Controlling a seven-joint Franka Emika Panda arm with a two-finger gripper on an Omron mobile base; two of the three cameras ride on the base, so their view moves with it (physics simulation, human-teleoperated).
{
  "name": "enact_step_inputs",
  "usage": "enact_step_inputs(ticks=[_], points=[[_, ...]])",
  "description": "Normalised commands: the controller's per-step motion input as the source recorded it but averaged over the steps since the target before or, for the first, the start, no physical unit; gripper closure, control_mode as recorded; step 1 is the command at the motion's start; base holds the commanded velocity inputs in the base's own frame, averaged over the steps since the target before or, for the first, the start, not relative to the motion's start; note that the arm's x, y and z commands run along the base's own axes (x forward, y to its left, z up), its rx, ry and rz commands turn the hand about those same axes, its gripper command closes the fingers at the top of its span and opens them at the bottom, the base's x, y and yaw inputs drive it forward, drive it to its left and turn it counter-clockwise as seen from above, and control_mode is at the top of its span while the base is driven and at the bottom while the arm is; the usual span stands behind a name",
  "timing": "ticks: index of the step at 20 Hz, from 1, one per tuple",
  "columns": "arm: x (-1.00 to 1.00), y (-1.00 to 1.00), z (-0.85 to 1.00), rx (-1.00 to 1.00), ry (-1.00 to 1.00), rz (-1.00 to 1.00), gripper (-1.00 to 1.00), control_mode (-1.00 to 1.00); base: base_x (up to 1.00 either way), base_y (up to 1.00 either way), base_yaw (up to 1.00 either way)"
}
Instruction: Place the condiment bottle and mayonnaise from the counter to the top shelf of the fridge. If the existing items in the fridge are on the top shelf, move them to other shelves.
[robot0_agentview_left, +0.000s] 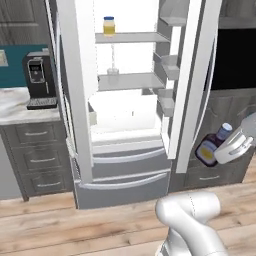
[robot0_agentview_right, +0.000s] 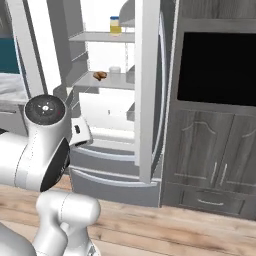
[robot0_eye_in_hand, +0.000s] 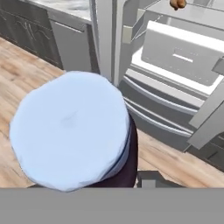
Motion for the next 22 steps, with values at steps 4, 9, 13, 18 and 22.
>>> enact_step_inputs(ticks=[4,9,13,18,22], points=[[0.00,0.00,0.00,0.00,0.00,0.00,1.00,1.00,-0.02,0.30,0.24],[0.00,0.00,0.00,0.00,0.00,0.00,1.00,1.00,0.20,0.18,0.05],[0.00,0.00,0.00,0.00,0.00,0.00,1.00,1.00,0.54,0.32,0.00],[0.00,0.00,0.00,0.00,0.00,0.00,1.00,1.00,0.61,0.47,0.00],[0.00,0.00,0.00,0.00,0.00,0.00,1.00,1.00,0.77,0.20,0.00]])
